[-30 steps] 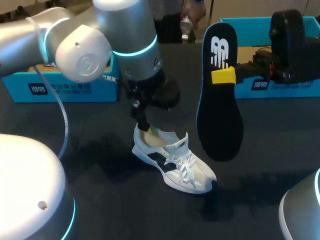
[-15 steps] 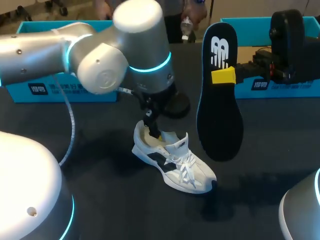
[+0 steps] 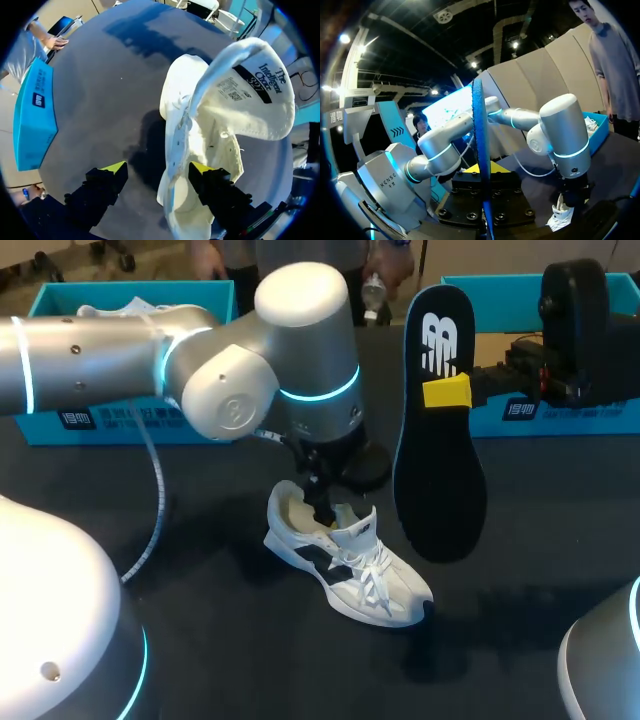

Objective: Take the shoe out of the shoebox, open the shoe tongue, remove and reinsert the insole, then place the shoe into the shoebox

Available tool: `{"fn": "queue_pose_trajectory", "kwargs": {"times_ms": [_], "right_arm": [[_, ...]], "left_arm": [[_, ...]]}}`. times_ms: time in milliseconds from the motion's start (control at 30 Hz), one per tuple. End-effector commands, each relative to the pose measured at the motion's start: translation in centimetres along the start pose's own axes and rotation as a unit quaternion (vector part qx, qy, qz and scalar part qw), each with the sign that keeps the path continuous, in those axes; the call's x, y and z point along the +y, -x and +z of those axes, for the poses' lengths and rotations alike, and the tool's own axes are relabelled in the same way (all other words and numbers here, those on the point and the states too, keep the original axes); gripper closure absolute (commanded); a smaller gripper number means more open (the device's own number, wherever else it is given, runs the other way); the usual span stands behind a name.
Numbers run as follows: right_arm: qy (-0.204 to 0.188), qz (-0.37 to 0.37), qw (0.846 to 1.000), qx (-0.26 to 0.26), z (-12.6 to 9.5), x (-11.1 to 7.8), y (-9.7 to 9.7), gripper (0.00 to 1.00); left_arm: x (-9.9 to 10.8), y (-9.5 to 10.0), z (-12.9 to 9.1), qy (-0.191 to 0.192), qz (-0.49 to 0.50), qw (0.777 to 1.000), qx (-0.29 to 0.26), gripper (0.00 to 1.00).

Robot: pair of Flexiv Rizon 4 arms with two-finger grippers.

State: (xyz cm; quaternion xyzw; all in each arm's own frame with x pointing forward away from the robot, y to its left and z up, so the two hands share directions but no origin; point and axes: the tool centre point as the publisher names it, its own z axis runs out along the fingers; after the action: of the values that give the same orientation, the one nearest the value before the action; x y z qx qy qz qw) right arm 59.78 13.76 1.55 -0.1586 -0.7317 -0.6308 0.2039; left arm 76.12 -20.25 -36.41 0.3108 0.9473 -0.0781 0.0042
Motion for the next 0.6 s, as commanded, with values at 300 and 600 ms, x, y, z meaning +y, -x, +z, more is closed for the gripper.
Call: {"fn": "queue_pose_trajectory", "kwargs": {"times_ms": [300,600], "right_arm": [[-0.002,0.000,1.000,0.001,0.3,0.2,0.3,1.00],[-0.002,0.000,1.000,0.001,0.3,0.2,0.3,1.00]], "left_arm": [[0.3,-0.1,0.0,-0.011,0.031,0.999,0.010,1.00],[-0.1,-0.8,-0.9,-0.003,0.085,0.996,0.003,1.00]]}}
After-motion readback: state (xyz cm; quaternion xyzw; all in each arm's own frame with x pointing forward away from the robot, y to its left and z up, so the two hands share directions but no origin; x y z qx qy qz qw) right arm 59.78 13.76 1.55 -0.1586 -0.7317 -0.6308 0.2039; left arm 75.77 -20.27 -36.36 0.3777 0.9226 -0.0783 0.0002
